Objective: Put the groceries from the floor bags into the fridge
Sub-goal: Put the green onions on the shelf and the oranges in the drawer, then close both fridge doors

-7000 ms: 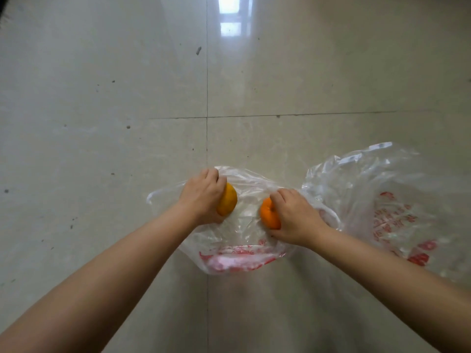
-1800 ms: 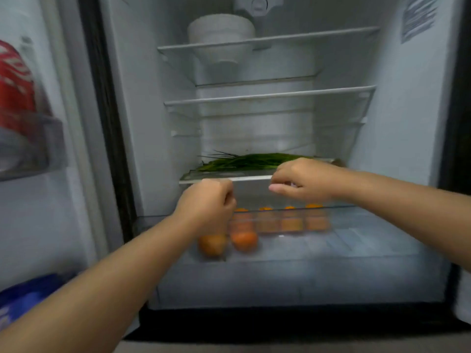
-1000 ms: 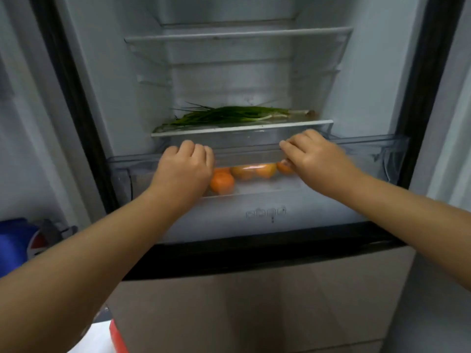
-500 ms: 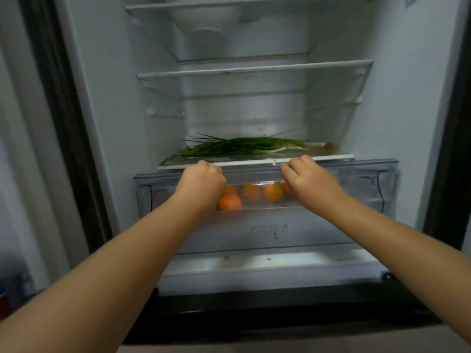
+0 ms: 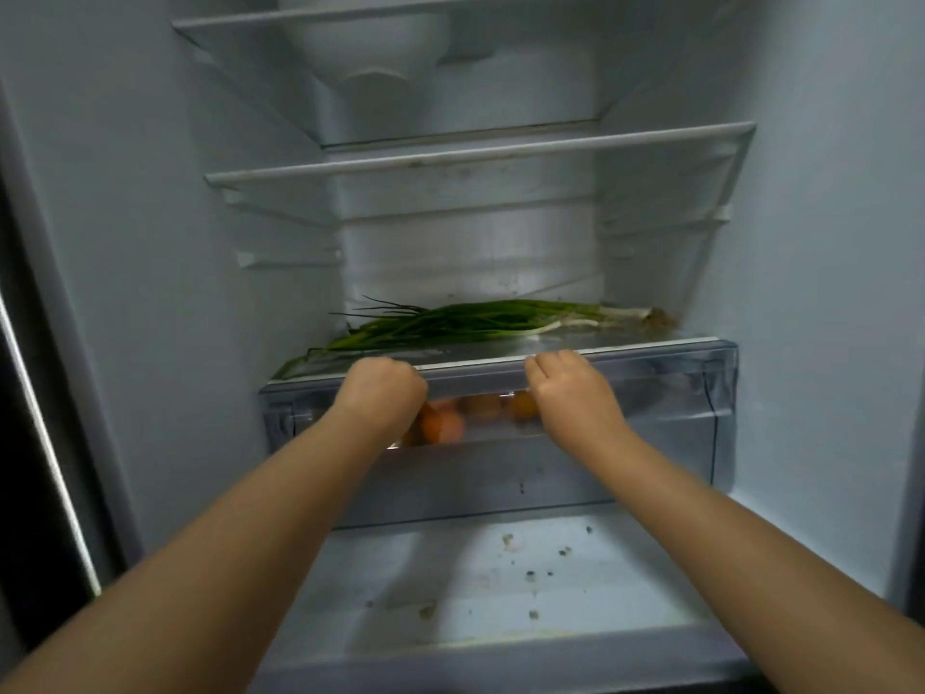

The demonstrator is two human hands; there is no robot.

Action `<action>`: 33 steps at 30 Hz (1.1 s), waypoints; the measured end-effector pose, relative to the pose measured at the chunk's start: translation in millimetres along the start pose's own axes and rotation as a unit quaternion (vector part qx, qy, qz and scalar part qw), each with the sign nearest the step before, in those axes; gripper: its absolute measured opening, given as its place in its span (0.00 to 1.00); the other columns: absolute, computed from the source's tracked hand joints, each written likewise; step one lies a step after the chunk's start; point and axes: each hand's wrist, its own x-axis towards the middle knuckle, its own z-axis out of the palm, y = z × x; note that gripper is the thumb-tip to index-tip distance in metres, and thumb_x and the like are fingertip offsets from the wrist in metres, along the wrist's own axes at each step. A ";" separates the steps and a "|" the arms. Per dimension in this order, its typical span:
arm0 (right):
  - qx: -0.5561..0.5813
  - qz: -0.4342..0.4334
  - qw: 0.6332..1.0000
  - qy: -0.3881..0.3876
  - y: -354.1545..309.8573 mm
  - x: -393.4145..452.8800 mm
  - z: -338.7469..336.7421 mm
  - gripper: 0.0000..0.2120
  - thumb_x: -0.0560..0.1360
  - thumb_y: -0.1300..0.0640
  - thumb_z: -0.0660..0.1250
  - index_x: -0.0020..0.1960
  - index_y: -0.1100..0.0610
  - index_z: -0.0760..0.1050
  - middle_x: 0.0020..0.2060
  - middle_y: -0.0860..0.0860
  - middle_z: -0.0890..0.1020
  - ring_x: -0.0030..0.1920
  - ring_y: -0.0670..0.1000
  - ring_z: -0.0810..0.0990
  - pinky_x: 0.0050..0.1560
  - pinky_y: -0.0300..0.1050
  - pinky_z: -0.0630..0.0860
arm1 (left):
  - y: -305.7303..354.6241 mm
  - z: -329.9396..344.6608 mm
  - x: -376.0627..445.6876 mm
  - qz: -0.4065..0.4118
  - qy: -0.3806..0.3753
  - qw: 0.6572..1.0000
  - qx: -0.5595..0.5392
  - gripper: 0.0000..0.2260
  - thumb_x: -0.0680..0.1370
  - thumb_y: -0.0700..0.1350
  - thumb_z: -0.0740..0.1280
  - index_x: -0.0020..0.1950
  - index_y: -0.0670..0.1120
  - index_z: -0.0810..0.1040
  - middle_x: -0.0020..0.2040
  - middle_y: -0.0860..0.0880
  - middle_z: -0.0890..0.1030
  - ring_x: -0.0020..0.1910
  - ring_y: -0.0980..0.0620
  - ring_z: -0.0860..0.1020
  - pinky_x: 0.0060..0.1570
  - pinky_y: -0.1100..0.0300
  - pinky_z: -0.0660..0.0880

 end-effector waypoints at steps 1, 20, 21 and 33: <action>-0.004 -0.003 1.000 -0.012 1.0 -0.3 -0.3 0.19 0.58 0.62 0.51 0.31 0.62 0.81 0.24 0.53 0.81 0.24 0.53 0.79 0.27 0.34 0.75 | -1.2 -2.1 1.4 0.008 -0.004 1.000 0.008 0.12 0.79 0.39 0.61 0.62 0.43 0.75 0.59 0.46 0.79 0.58 0.47 0.78 0.52 0.57 0.76; 0.173 0.177 0.968 -0.044 30.5 -171.3 -175.6 0.14 0.73 0.62 0.63 0.55 0.67 0.79 0.59 0.62 0.80 0.61 0.60 0.78 0.64 0.42 0.67 | 109.2 -51.5 -130.9 0.077 0.081 0.941 -0.318 0.14 0.79 0.43 0.57 0.65 0.42 0.69 0.67 0.44 0.69 0.68 0.44 0.66 0.61 0.52 0.67; 0.154 0.186 0.969 -0.042 38.9 -192.9 -196.9 0.15 0.71 0.60 0.62 0.50 0.67 0.81 0.53 0.63 0.83 0.55 0.59 0.81 0.59 0.39 0.71 | 122.6 -64.0 -142.4 0.096 0.098 0.932 -0.336 0.14 0.80 0.43 0.57 0.64 0.42 0.70 0.66 0.44 0.70 0.67 0.44 0.66 0.60 0.53 0.67; 0.011 0.398 0.917 0.032 176.9 -348.1 -369.0 0.24 0.70 0.55 0.55 0.54 0.72 0.78 0.50 0.68 0.81 0.51 0.65 0.81 0.53 0.52 0.77 | 248.8 -230.0 -215.9 0.258 0.220 0.798 -0.498 0.18 0.81 0.47 0.58 0.70 0.43 0.69 0.70 0.47 0.70 0.69 0.48 0.68 0.65 0.57 0.67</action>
